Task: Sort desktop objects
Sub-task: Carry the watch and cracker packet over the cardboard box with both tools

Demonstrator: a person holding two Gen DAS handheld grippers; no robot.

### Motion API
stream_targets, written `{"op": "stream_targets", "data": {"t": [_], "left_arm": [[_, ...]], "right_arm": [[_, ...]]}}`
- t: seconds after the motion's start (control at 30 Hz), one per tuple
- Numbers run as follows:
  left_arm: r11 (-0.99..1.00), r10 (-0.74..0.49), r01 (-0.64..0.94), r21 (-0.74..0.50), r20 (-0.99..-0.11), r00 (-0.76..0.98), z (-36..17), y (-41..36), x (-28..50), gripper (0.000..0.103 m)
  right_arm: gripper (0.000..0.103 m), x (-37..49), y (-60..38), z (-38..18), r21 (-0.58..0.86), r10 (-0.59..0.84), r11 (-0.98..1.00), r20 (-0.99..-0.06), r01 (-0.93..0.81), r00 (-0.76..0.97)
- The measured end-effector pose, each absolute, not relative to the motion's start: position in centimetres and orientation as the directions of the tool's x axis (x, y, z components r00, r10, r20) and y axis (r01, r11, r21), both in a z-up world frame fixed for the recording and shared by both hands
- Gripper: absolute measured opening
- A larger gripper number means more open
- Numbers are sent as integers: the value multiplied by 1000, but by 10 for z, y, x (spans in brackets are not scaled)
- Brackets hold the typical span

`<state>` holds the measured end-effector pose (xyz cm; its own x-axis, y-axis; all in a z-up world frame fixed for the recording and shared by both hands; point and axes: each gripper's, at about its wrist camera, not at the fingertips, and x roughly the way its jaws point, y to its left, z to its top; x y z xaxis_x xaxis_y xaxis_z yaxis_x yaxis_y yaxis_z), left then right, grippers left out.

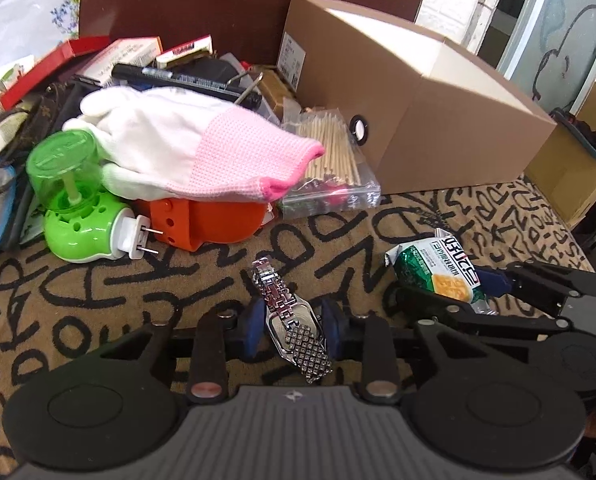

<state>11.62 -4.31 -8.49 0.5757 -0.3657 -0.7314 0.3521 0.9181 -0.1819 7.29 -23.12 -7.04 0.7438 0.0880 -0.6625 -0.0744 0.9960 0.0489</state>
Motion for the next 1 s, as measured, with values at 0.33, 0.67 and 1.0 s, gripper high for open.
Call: {"op": "stream_targets", "data": {"t": [0.33, 0.67, 1.0], "left_arm": [[902, -406, 392, -183, -669, 623, -51, -44, 90, 32], [865, -466, 474, -167, -617, 634, -21, -63, 79, 32], [830, -519, 532, -169, -584, 625, 2, -93, 79, 32]], "right_arm": [[47, 51, -233, -50, 53, 98, 995, -615, -83, 783], [47, 32, -243, -32, 40, 60, 998, -571, -45, 819], [47, 16, -263, -14, 40, 28, 999, -512, -9, 859]]}}
